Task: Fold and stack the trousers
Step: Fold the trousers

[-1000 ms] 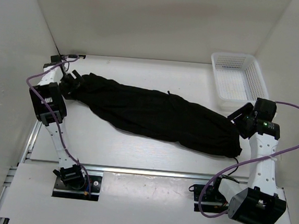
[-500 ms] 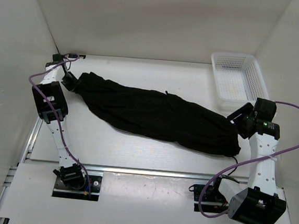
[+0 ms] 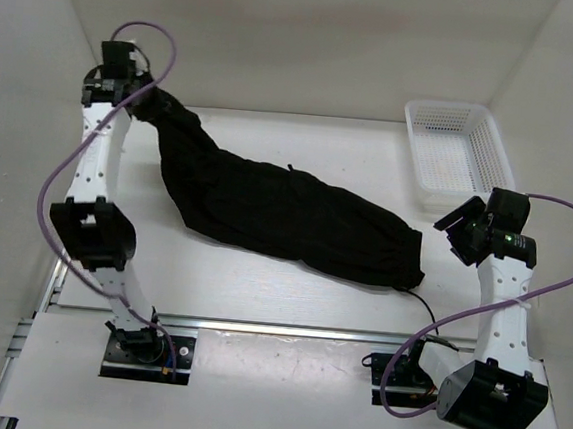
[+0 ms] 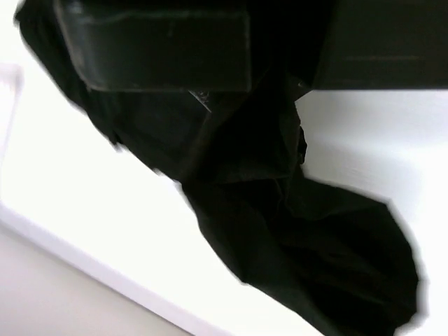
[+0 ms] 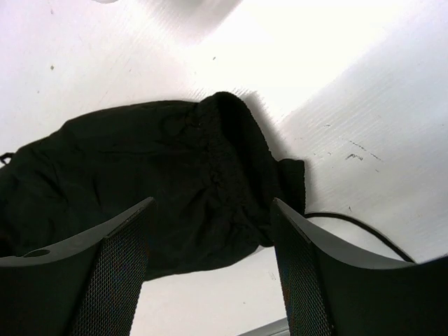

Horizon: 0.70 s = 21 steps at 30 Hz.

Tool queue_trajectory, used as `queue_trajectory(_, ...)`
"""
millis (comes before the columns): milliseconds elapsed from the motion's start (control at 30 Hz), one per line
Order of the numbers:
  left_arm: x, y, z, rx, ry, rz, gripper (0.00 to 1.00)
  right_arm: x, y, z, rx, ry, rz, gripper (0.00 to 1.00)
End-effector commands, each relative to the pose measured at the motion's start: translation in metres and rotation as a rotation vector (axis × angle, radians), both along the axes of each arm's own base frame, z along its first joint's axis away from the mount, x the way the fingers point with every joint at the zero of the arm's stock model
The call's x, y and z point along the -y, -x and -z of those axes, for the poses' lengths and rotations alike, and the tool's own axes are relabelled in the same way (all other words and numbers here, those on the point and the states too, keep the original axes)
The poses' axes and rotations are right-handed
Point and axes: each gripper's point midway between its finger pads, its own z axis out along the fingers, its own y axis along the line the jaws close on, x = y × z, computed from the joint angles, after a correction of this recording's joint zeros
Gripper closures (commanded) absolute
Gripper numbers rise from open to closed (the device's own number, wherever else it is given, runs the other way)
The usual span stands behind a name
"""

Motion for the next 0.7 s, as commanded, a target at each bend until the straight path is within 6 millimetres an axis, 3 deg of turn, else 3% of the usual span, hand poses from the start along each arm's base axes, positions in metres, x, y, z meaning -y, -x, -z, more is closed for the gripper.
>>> queue_trajectory(0, 0.072, 0.045, -0.011, -0.02, -0.079, 0.153, 0.89, -0.003, 0.0, -0.008, 0.04, 0.012, -0.034, 0.3)
queue_trajectory(33, 0.085, 0.052, -0.006, -0.033, -0.093, 0.163, 0.89, -0.004, 0.001, -0.004, 0.031, 0.01, -0.034, 0.3)
queue_trajectory(67, 0.113, 0.066, 0.014, -0.084, -0.116, 0.192, 0.89, -0.004, 0.002, -0.007, 0.04, 0.012, -0.034, 0.3)
queue_trajectory(133, 0.14, 0.081, 0.028, -0.11, -0.14, 0.216, 0.88, -0.004, 0.003, -0.01, 0.053, 0.015, -0.034, 0.3)
queue_trajectory(167, 0.175, 0.096, 0.039, -0.134, -0.134, 0.286, 0.79, -0.004, 0.004, -0.006, 0.045, 0.013, -0.034, 0.3)
queue_trajectory(233, 0.203, 0.12, 0.078, -0.229, -0.167, 0.361, 0.52, -0.005, 0.007, -0.007, 0.043, 0.013, -0.034, 0.3)
queue_trajectory(267, 0.208, 0.125, 0.088, -0.24, -0.233, 0.36, 0.22, -0.005, 0.007, -0.007, 0.043, 0.013, -0.034, 0.3)
queue_trajectory(300, 0.222, 0.141, 0.096, -0.276, -0.289, 0.382, 0.1, -0.005, 0.007, -0.007, 0.043, 0.013, -0.034, 0.3)
queue_trajectory(333, 0.221, 0.144, 0.099, -0.292, -0.334, 0.366, 0.04, -0.005, 0.007, -0.007, 0.043, 0.013, -0.034, 0.3)
queue_trajectory(367, 0.215, 0.142, 0.1, -0.301, -0.395, 0.34, 0.04, -0.007, 0.007, -0.007, 0.045, 0.005, -0.041, 0.3)
queue_trajectory(433, 0.212, 0.138, 0.078, -0.272, -0.404, 0.321, 0.06, -0.007, 0.007, -0.01, 0.054, 0.007, -0.041, 0.3)
queue_trajectory(500, 0.214, 0.132, 0.043, -0.184, -0.382, 0.317, 0.13, -0.007, 0.007, -0.01, 0.054, 0.007, -0.041, 0.3)
queue_trajectory(600, 0.228, 0.132, 0.008, -0.102, -0.322, 0.371, 0.27, -0.007, 0.007, -0.01, 0.054, 0.007, -0.041, 0.3)
queue_trajectory(667, 0.229, 0.132, 0.0, -0.083, -0.332, 0.376, 0.45, -0.009, 0.007, -0.01, 0.056, 0.001, -0.047, 0.3)
